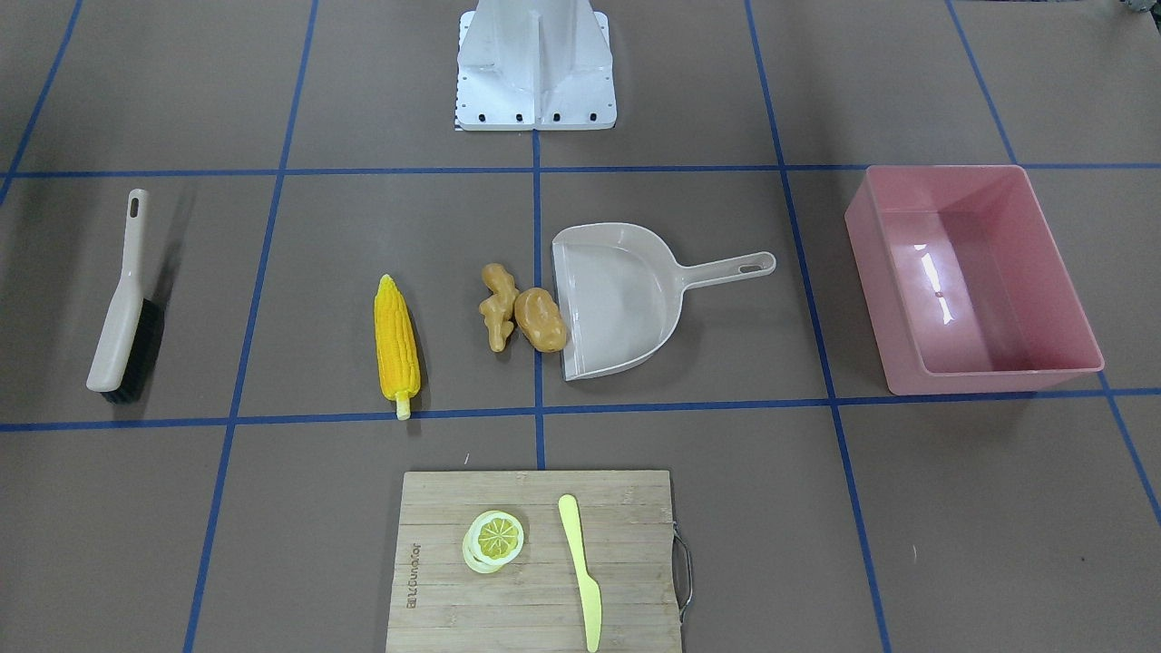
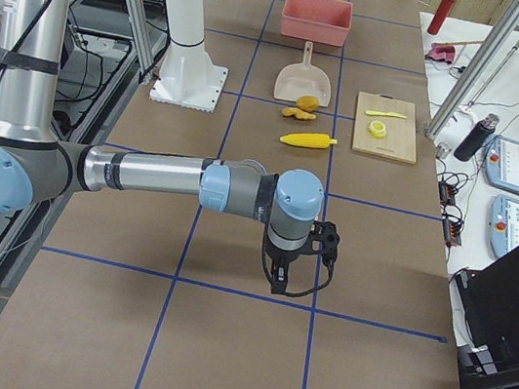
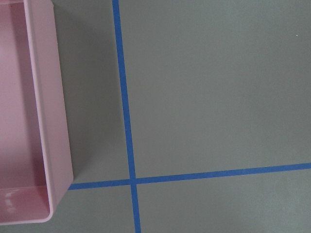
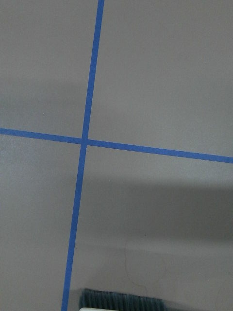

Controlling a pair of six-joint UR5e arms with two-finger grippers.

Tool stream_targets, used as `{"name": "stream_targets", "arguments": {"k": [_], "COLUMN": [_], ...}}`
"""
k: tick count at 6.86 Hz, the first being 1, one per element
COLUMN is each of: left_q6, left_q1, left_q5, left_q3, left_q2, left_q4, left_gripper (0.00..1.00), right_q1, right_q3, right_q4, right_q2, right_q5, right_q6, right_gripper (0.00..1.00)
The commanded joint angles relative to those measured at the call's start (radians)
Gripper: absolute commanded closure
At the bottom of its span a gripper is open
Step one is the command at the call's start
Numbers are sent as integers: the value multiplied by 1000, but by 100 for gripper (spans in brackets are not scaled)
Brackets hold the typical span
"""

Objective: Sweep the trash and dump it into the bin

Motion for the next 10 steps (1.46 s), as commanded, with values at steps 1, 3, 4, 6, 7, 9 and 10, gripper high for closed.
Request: {"name": "stream_targets", "arguments": {"k": [1,3,4,6,7,9,10], "left_q6": [-2,-9,-9,-12,-12,-12,-12], "left_q1": [-1,1,1,-1,1,1,1], "left_q5": [0,-7,-8,-8,-1,-3,-3], "left_q3": [-2,26,20,16,21,18,18], "left_q2": [0,-13,-16,-13,-11,-13,-13], "left_q4": [3,36,69,72,72,72,72], "left_gripper": [1,1,1,1,1,1,1], "right_q1": [1,1,1,1,1,1,1], "right_q3": [3,-13,-16,-16,-16,-8,-7], "right_q4": [8,8,8,8,8,10,1], "right_q2": [-9,-1,-6,1,2,4,14], "right_q5": [-8,-15,-12,-17,-18,-15,-11], "right_q6": [5,-3,-4,-3,-3,5,13], "right_gripper": [0,0,0,0,0,0,0]}}
